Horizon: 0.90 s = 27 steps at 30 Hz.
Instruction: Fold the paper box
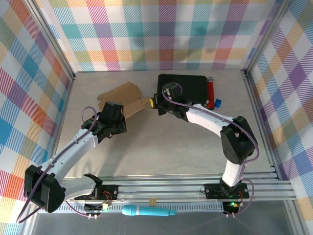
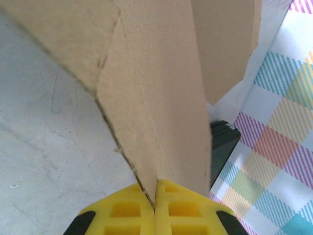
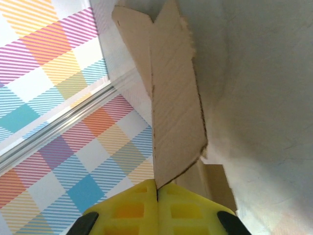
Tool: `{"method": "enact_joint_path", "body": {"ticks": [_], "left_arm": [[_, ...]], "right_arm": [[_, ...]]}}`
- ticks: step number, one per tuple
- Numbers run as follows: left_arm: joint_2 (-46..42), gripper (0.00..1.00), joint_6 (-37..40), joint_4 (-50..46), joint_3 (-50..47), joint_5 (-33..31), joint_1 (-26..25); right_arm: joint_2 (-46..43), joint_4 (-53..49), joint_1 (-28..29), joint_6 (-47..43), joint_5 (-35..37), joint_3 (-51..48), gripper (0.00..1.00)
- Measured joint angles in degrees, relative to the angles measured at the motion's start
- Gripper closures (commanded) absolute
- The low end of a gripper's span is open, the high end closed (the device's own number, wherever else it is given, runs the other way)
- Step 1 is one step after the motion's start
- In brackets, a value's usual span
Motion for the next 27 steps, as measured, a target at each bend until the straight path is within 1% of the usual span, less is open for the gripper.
{"method": "enact_joint_path", "body": {"ticks": [3,5,8,9,11,15,18,19,21,23,24,25,27], "left_arm": [[-0.04,1.00,1.33,-3.19,2.56,-0.50,0.44],[0.00,1.00,3.89,-7.34,7.23,-0.92,1.11],[0.92,1.00,9.03,-13.00,17.03,-1.29,2.64],[1.55,1.00,10.99,-14.71,20.76,-1.29,3.19],[3.45,1.00,15.56,-18.29,28.83,-1.29,4.44],[8.35,1.00,23.71,-25.42,41.97,-0.44,6.12],[12.90,1.00,28.57,-31.36,50.88,0.02,6.38],[14.01,1.00,29.62,-32.81,52.98,0.20,6.38],[16.22,1.00,31.45,-35.58,57.05,0.48,6.38],[16.74,1.00,32.57,-36.33,58.14,0.81,6.36],[16.70,1.00,32.79,-36.41,58.10,0.85,6.36],[16.61,1.00,32.85,-36.24,57.92,0.87,6.36],[16.20,1.00,32.68,-35.28,56.83,1.05,6.36]], "right_arm": [[-0.44,-2.71,-0.28,-2.16,-0.66,0.17,0.72],[-1.18,-5.07,-0.74,-4.96,-1.55,1.03,0.61],[-2.54,-9.90,-2.25,-11.69,-2.71,5.18,0.50],[-3.17,-11.28,-2.93,-14.12,-2.97,6.69,0.49],[-5.07,-14.05,-4.48,-22.05,-3.48,10.34,0.48],[-9.73,-17.44,-6.34,-41.66,-3.67,15.74,0.49],[-15.19,-16.70,-6.03,-59.47,-3.93,15.82,0.50],[-17.16,-15.69,-5.92,-64.37,-3.93,14.88,0.48],[-20.81,-15.02,-5.86,-72.48,-3.85,13.42,0.48],[-22.16,-15.30,-5.66,-76.37,-4.13,13.77,0.49],[-22.23,-15.72,-5.60,-76.89,-4.55,14.51,0.51],[-22.10,-16.06,-5.60,-76.30,-4.81,14.99,0.53],[-21.97,-17.40,-5.31,-72.28,-4.96,15.28,0.57]]}}
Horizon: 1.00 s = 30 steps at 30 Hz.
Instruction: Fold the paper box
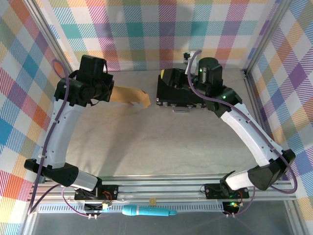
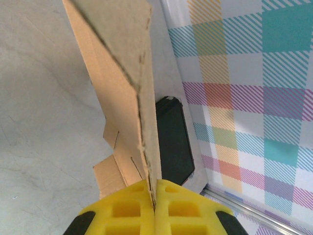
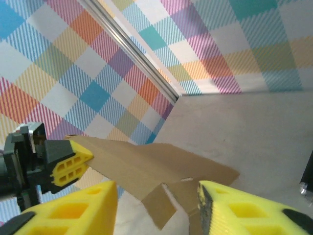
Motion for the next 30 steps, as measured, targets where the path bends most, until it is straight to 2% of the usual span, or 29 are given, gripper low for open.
{"method": "enact_joint_path", "body": {"ticks": [4,9,14,21,30], "left_arm": [[-0.39,1.00,-1.40,3.50,-1.90,0.17,-0.46],[-0.46,1.00,-2.84,10.25,-3.34,-0.07,-1.25],[-0.44,1.00,-4.24,14.97,-5.77,0.07,-1.79],[-1.49,1.00,-5.22,20.41,-10.32,0.33,-1.99],[-3.41,1.00,-6.19,24.06,-14.01,1.29,-2.36]], "right_arm": [[-1.18,1.14,1.66,19.43,1.38,-5.31,0.57],[-1.05,2.25,7.93,45.88,7.72,-10.36,0.52],[2.56,4.15,13.03,62.07,14.47,-7.08,0.46],[8.61,4.57,15.96,70.88,19.74,0.92,0.47],[15.32,5.44,16.26,72.76,23.58,4.46,0.51]]}}
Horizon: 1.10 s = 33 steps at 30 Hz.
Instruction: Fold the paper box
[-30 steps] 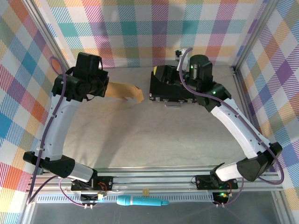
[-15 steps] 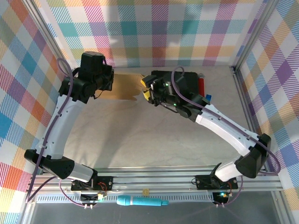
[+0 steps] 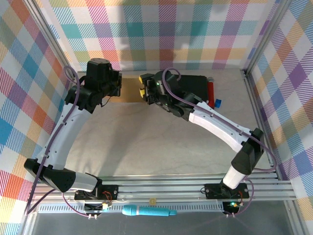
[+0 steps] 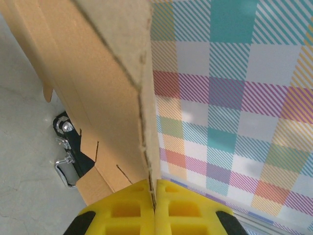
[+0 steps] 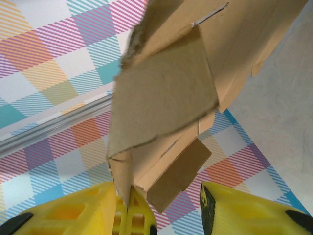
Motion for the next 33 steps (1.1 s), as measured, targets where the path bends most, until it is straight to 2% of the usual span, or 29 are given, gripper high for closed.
{"method": "enact_joint_path", "body": {"ticks": [12,16,21,22,24,26,27,30,33], "left_arm": [[-1.75,1.00,-1.01,1.20,-2.10,1.53,-0.74],[-1.84,1.00,-1.01,1.18,-2.12,1.73,-0.76],[-1.86,1.00,-0.98,1.11,-2.25,2.12,-0.98],[-1.95,0.97,-0.98,1.09,-2.54,2.19,-0.98],[-2.16,0.73,-0.87,1.01,-2.86,2.32,-1.07],[-2.73,0.55,-0.13,0.96,-2.86,3.23,-1.07],[-3.21,0.50,0.31,0.94,-2.84,3.87,-1.03],[-4.17,0.46,3.08,-1.31,0.00,6.01,0.70],[-3.87,0.46,6.40,-5.09,7.23,10.14,5.18]], "right_arm": [[3.54,2.54,0.02,-0.39,1.77,1.92,0.63],[4.09,3.48,0.02,-0.28,2.16,2.29,0.75],[4.17,4.02,0.00,-0.37,3.04,2.78,0.99],[4.15,4.07,-0.04,-0.48,3.26,2.78,1.00],[3.82,3.50,-0.13,-0.46,3.26,2.78,1.00],[3.17,2.64,-0.52,-0.55,3.23,2.64,1.00],[2.67,1.90,-0.70,-0.66,2.99,2.54,1.00],[0.63,-0.57,-2.40,-0.87,1.49,2.34,1.00],[-1.75,-2.69,-5.22,-1.31,-0.46,2.34,1.00]]}}
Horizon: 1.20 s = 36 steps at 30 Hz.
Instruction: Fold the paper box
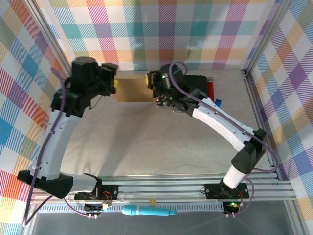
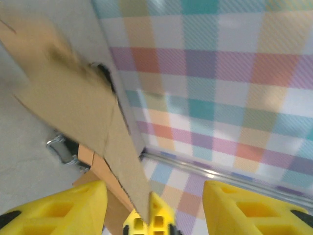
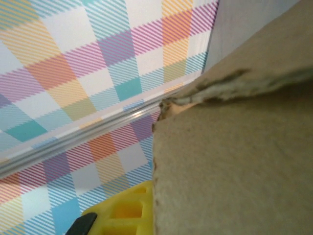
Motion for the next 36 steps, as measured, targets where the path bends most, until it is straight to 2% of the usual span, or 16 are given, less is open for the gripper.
{"method": "enact_joint_path", "body": {"ticks": [4,10,14,26,34,36], "left_arm": [[1.16,0.48,4.09,-4.00,8.28,5.46,4.66],[4.61,0.58,7.45,-6.56,9.46,10.75,4.87],[7.28,0.60,7.76,-5.84,9.42,12.57,4.87],[8.55,0.60,9.86,-5.88,7.78,13.46,4.15],[9.66,0.61,10.47,-5.81,6.80,13.44,1.16],[10.05,0.64,10.51,-5.81,6.78,13.44,0.48]], "right_arm": [[-1.97,-0.85,-2.89,-0.22,-2.23,0.00,1.00],[-2.47,-3.37,-4.83,-1.03,-3.08,0.00,1.00],[-2.47,-4.37,-4.83,-1.70,-3.82,0.00,1.00],[-2.47,-4.72,-5.07,-1.97,-4.94,0.00,1.00],[-2.47,-4.74,-5.42,-1.97,-5.55,0.00,1.00],[-2.47,-4.72,-5.46,-1.97,-5.81,0.00,1.00]]}}
